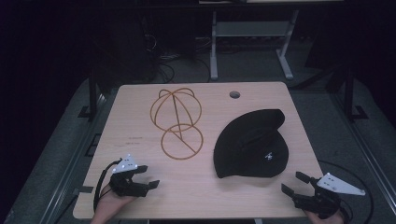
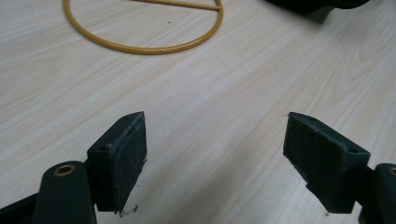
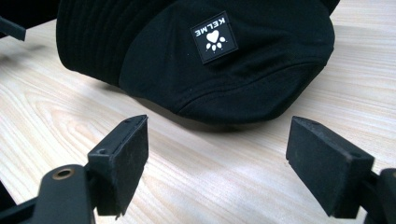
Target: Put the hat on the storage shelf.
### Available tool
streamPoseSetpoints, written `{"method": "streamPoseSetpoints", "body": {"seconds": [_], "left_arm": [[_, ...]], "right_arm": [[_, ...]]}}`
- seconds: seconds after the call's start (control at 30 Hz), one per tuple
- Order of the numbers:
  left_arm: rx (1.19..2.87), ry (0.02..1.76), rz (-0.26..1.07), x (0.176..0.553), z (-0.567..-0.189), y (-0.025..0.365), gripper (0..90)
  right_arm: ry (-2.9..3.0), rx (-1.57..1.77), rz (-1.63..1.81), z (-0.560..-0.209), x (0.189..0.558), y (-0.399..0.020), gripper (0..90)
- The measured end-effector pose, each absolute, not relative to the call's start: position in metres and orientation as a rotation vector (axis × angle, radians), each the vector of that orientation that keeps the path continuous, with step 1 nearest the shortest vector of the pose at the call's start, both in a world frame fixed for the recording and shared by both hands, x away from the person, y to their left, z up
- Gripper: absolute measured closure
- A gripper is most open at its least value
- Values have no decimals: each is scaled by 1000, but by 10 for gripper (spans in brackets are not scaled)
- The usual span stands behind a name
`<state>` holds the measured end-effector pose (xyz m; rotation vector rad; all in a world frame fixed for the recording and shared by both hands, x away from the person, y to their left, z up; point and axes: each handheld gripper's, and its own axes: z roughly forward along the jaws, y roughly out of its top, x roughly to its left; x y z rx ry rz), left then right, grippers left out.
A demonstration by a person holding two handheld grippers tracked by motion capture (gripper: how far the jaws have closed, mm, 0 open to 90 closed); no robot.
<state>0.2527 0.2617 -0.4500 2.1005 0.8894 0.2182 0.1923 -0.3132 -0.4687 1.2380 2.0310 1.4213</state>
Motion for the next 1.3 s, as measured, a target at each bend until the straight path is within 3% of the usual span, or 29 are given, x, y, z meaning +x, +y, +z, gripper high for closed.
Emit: {"method": "streamPoseSetpoints", "body": {"seconds": [1.3], "left_arm": [[2145,682,166,252,-428,206,216]], "right_arm": [[2010,1231,1443,-466,184,-316,201]]}}
